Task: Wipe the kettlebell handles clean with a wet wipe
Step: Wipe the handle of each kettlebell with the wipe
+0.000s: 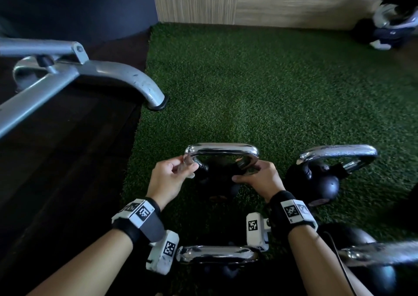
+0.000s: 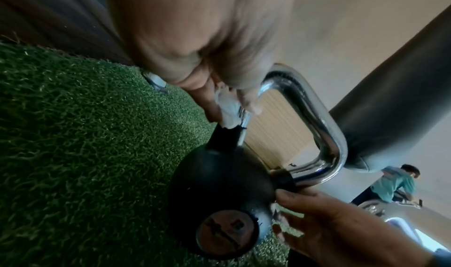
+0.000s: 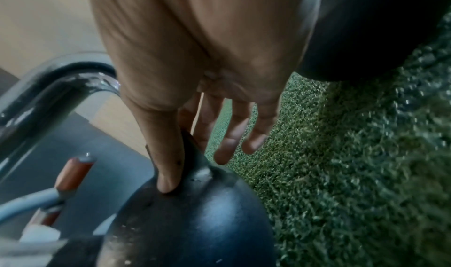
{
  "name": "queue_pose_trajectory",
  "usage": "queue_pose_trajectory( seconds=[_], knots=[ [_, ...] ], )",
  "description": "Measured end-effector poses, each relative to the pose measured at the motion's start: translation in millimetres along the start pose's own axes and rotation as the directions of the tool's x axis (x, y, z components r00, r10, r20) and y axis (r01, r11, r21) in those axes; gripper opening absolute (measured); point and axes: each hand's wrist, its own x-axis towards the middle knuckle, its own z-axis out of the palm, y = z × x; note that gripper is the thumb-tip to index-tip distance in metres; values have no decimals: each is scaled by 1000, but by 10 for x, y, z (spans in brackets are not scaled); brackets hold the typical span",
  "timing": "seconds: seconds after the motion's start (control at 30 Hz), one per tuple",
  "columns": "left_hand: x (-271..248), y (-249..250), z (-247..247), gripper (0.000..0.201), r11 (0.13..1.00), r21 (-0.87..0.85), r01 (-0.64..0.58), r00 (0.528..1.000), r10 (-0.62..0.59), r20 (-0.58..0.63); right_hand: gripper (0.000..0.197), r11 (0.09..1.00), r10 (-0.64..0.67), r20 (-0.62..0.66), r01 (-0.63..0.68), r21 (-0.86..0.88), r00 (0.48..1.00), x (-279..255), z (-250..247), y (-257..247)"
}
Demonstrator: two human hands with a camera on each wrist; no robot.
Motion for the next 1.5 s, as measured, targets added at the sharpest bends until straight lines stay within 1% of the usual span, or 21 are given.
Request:
queue_pose_trajectory(
  seconds=[0.1,0.17,0.2,0.27,0.33,0.4,0.47,0.53,0.57,0.6,0.67,0.7,0.77,0.87,0.93,1.07,1.17,1.3,1.4,1.47,1.5],
  knots=[
    [83,12,36,10,992,126,-1,1000,3,-20,27,993,-39,-3,38,-116,999,12,-49,29],
    [176,72,64,14,980,199,-19,999,26,-30,38,979,-110,9,110,-169,994,-19,-85,33],
    [241,121,93,17,966,257,-29,999,38,-30,43,972,-134,45,140,-186,990,-36,-97,33],
    [409,239,195,23,908,416,-54,998,58,4,36,950,-145,163,183,-253,976,-82,-111,-39],
    [546,405,321,20,859,509,-49,998,23,58,34,949,-109,301,189,-253,947,-89,-105,-100],
    [680,482,426,13,885,465,35,995,-76,70,40,947,-84,398,198,-254,914,-83,-76,-160],
    [730,484,415,12,953,277,123,971,-173,164,45,945,-96,421,216,-247,902,-46,-40,-181],
    [738,417,338,16,974,121,192,939,-218,265,35,951,-154,338,232,-204,928,-9,-10,-202],
    [709,391,303,19,973,134,189,925,-222,308,21,961,-157,292,214,-174,943,14,12,-195],
    [674,352,289,20,968,189,165,922,-219,319,34,971,-142,286,189,-144,948,60,40,-160],
    [620,266,329,16,959,250,130,944,-197,264,80,992,-62,323,95,-86,944,125,113,-61],
    [607,245,376,17,963,222,153,953,-203,224,89,996,-33,332,59,-66,943,159,163,-3],
    [632,236,443,21,957,202,207,963,-236,132,93,1000,-4,344,7,-6,939,197,216,68],
    [669,349,438,25,972,130,193,980,-197,17,110,997,-5,321,-20,75,947,154,220,66],
    [650,424,424,23,987,13,158,987,-157,-11,111,997,-27,304,2,80,952,125,214,54],
    [668,479,408,20,975,-46,219,976,-218,25,107,994,-34,269,4,111,962,93,237,82],
    [717,534,344,19,987,26,157,985,-158,66,108,992,-35,251,4,125,967,96,239,102],
    [613,613,289,25,988,-150,46,997,-36,69,112,990,-46,239,12,140,970,94,242,111],
    [605,640,271,27,961,-263,88,994,-67,87,109,992,-55,235,27,121,970,101,238,121],
    [580,651,241,27,958,-276,72,994,-46,101,107,993,-69,238,44,109,969,107,231,132],
    [553,637,216,26,973,-227,33,994,-9,109,107,992,-74,237,49,113,969,109,231,144]
  ],
)
